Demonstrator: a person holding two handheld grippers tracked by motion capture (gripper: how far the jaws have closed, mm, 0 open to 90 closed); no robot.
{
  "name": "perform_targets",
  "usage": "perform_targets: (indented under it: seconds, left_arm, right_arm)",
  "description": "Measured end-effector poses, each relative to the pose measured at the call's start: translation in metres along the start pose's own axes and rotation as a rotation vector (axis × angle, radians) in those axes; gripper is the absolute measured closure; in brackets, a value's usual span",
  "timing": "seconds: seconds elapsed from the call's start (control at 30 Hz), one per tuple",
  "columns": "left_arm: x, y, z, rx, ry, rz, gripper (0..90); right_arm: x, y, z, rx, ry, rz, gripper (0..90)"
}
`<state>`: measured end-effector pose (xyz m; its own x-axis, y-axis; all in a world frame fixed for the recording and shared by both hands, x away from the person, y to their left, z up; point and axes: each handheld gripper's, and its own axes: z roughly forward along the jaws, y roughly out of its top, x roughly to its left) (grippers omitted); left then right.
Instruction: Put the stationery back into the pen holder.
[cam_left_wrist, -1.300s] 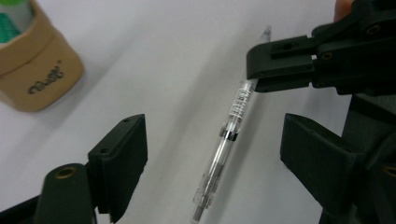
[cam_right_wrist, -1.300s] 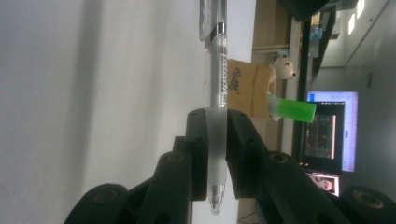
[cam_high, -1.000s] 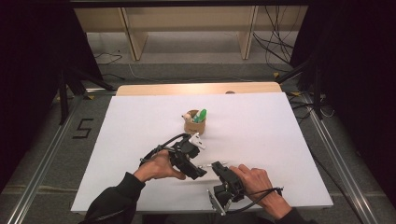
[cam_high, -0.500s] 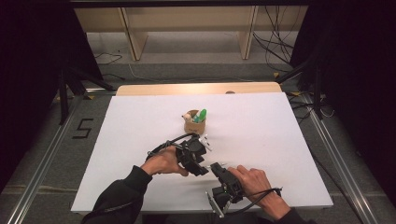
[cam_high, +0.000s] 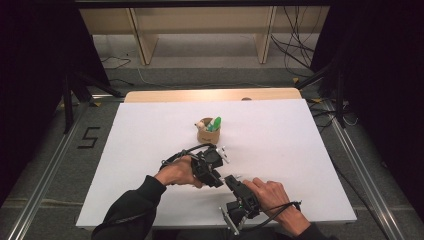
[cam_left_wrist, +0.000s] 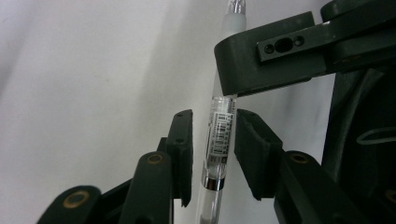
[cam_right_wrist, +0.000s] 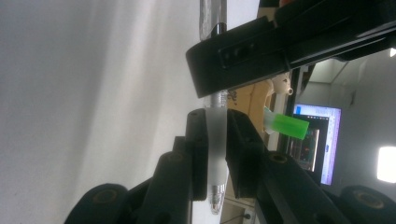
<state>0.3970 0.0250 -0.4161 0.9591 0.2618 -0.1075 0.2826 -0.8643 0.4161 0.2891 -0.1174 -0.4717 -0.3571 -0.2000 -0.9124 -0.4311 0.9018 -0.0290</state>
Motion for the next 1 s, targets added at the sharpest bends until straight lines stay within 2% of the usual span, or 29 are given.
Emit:
perform_targets:
  seconds: [0.37,0.43,0.6,0.63,0.83,0.9,0.93,0.97,1.0]
  left_arm:
    - [-0.0001,0.0029,0.0045,0.015,-0.020,0.015,73.9]
    - [-0.0001,0.0030,0.0053,0.012,-0.023,0.007,75.4]
    - [0.0006,0.0031,0.0061,0.036,-0.039,0.027,77.6]
    - [0.0004,0.0031,0.0064,0.035,-0.042,0.021,77.8]
    - [0.0010,0.0022,0.0057,0.038,-0.056,0.022,78.7]
    - [0.0010,0.0019,0.0062,0.034,-0.060,0.013,78.8]
    - [0.0015,0.0017,0.0060,0.039,-0.061,0.019,78.8]
    - [0.0012,0.0011,0.0061,0.038,-0.063,0.011,78.9]
    - [0.0017,0.0007,0.0059,0.043,-0.059,0.012,78.9]
  right_arm:
    - [0.0011,0.0003,0.0003,-0.005,0.010,-0.011,80.4]
    - [0.0014,0.0005,0.0009,-0.015,0.002,-0.021,80.4]
    - [0.0024,0.0012,0.0009,-0.014,0.012,-0.031,80.4]
    - [0.0024,0.0014,0.0008,-0.013,0.015,-0.034,80.3]
    - [0.0018,0.0019,0.0001,-0.022,0.025,-0.019,79.8]
    - [0.0008,0.0018,0.0001,-0.022,0.031,0.000,76.4]
    - [-0.0004,0.0014,0.0002,-0.016,0.036,-0.004,72.4]
    - [-0.0004,0.0004,-0.0003,-0.005,0.050,0.012,68.9]
    - [-0.0015,-0.0010,0.0001,-0.015,0.055,0.020,66.9]
